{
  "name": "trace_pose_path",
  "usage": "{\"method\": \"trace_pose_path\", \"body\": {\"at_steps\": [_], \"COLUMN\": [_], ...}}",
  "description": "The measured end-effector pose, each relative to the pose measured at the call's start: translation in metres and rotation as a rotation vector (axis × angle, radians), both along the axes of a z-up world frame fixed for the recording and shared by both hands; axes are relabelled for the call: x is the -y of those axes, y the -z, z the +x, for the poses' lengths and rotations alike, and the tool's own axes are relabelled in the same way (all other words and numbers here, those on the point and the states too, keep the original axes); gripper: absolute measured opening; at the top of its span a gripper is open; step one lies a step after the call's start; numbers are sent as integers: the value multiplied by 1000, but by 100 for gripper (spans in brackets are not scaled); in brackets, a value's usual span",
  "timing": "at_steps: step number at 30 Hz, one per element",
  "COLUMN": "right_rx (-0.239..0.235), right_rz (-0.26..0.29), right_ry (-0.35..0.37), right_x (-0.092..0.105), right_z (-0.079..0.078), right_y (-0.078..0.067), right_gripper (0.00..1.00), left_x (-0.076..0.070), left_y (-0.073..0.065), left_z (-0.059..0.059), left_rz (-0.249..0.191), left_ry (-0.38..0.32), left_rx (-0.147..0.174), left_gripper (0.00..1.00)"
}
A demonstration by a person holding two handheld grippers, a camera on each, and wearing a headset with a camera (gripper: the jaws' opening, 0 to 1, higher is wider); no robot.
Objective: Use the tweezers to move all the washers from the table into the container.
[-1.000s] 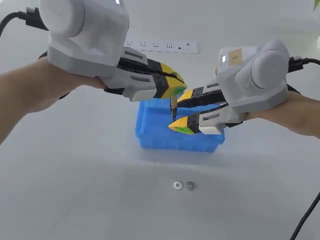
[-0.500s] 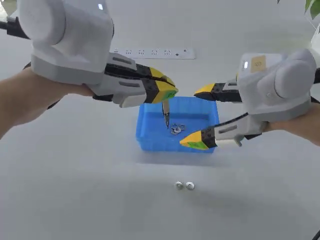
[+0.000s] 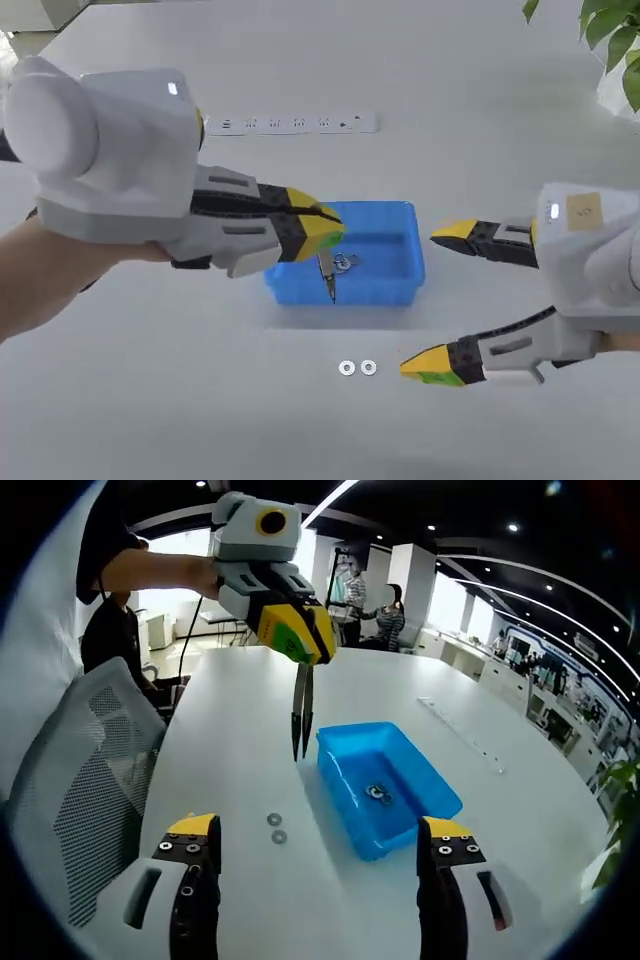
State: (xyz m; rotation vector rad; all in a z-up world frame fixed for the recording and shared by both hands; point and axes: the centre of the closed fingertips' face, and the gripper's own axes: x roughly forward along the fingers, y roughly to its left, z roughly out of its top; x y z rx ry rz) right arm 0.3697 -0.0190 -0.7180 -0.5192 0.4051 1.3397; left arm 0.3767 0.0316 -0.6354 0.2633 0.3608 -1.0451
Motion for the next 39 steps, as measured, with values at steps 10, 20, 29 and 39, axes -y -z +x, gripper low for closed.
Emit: {"method": "trace_pose_path", "body": {"at_steps": [10,20,29,39], "right_rx": [-78,-132,-183,-217], "right_rz": [-1,2,-12,-2], "right_ry": [52,65,45,48], "right_x": [13,15,18,16], "right_z": [-31,-43,-49,-48], "right_y": [17,27,40,46], "right_gripper": [83,82,79,79], "left_x": [1,6,10,13], "left_y": [11,30,47,60], "left_z": [-20,-30,-29,-23], "left_rz": [-11,-33,-34,-38], "left_ry": [-32,-31,-32,-36], "left_rx": [28,-26,-59,-96], "left_gripper": [6,6,6,6]}}
